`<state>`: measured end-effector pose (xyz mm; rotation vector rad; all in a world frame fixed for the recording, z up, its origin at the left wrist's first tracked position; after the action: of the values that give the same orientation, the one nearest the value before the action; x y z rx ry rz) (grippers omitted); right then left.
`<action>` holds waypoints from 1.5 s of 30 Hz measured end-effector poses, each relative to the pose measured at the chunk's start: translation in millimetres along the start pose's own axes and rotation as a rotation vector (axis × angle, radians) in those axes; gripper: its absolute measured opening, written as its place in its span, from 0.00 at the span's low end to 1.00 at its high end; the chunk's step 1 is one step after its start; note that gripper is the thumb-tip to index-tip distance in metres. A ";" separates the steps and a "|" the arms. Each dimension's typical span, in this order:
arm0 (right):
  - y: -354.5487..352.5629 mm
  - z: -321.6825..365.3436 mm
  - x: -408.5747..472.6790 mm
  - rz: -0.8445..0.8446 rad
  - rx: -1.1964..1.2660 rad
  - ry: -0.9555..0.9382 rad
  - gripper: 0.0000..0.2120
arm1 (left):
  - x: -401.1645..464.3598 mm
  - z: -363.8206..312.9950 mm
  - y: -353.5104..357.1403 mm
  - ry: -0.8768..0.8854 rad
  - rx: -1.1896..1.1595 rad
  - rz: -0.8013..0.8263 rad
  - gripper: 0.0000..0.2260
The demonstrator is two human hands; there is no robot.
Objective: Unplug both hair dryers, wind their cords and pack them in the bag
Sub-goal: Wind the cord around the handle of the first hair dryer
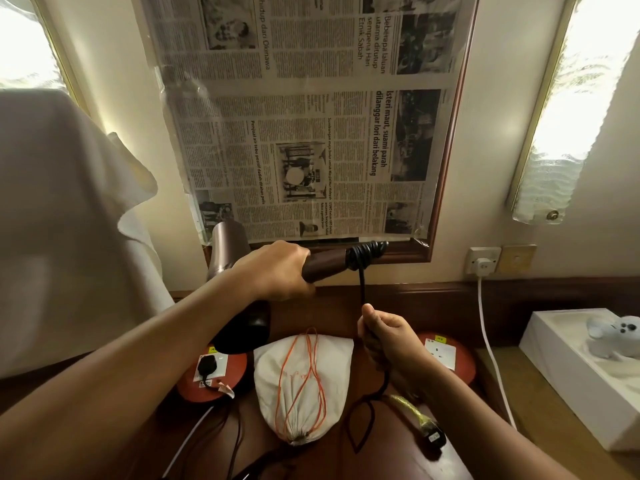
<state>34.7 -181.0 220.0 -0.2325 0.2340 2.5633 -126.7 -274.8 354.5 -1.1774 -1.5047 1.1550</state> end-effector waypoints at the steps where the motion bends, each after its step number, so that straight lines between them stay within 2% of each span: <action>1: -0.3 -1.2 1.4 0.018 0.007 0.005 0.19 | -1.1 -0.7 -0.9 0.010 0.001 0.005 0.10; 6: 0.1 2.2 7.5 0.105 0.085 -0.044 0.15 | -4.5 -2.8 1.5 0.039 -0.032 0.033 0.09; 15: -6.3 13.1 14.3 -0.054 -0.141 -0.050 0.15 | -14.2 -15.4 3.0 0.154 -0.018 0.127 0.08; 18: -15.9 26.9 16.4 -0.181 -0.328 -0.031 0.17 | -18.3 -24.6 2.8 0.195 -0.016 0.153 0.08; 20: -29.7 41.5 19.0 -0.269 -0.467 -0.044 0.14 | -20.2 -28.9 3.2 0.213 0.014 0.169 0.08; 23: -43.4 74.3 17.5 -0.338 -0.764 -0.186 0.14 | -22.2 -30.4 2.8 0.208 0.090 0.167 0.12; 26: -41.6 102.1 15.4 -0.314 -0.942 -0.290 0.02 | -23.8 -31.8 3.7 0.199 0.165 0.175 0.12; 29: -33.0 123.4 8.6 -0.349 -1.050 -0.385 0.10 | -24.9 -35.5 5.8 0.204 0.251 0.174 0.12; 35: -19.4 139.8 -10.5 -0.389 -1.089 -0.529 0.08 | -20.8 -33.4 12.3 0.183 0.379 0.171 0.12; 41: -4.6 141.9 -26.5 -0.397 -1.140 -0.603 0.05 | -12.3 -23.5 21.7 0.068 0.331 0.140 0.12; 45: 6.3 131.7 -37.1 -0.435 -1.144 -0.588 0.05 | -8.1 -21.5 24.4 0.003 0.280 0.108 0.13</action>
<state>46.9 -177.1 356.3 0.0736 -1.3485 1.9282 -100.3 -276.7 333.8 -1.0762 -1.2409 1.3859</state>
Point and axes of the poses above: each hand's wrist, its own x-axis towards the middle knuckle, its own y-axis out of the palm, z = x × y, the point moved 4 cm from there along x, towards the middle knuckle, and after that the axes turned 12 degrees about y, right-handed, at the moved point
